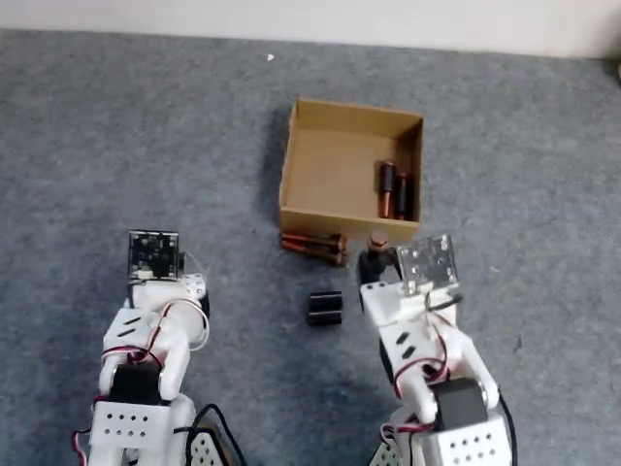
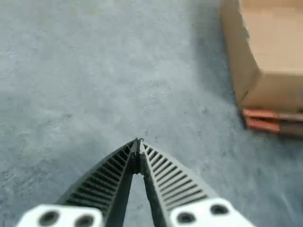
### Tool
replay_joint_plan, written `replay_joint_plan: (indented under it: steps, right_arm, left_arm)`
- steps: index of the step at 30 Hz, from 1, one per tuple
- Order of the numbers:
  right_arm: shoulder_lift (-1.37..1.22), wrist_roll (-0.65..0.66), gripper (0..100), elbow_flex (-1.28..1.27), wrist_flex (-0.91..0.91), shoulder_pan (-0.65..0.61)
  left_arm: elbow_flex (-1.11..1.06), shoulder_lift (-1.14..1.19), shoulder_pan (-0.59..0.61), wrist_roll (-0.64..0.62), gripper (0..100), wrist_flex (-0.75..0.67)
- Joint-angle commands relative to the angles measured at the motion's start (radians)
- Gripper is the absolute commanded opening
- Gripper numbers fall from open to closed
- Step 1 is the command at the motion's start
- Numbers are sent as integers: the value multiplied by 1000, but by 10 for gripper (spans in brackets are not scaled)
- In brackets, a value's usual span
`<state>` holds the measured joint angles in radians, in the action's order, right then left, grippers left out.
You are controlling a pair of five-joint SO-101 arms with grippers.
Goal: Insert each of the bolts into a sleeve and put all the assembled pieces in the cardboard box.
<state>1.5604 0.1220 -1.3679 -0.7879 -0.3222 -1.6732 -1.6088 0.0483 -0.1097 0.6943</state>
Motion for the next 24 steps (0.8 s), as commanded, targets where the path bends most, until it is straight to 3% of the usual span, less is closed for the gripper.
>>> replay_joint_plan:
  steps: [1,11,24]
  right_arm:
    - [-231,-2,5,174,82,13]
    - [-822,3,5,515,271,130]
    - [-1403,2,5,834,479,179]
  left_arm:
    - [-31,-8,18,-6,27,-55]
    - [-31,-8,22,-5,26,-54]
    - [-31,-8,22,-5,24,-54]
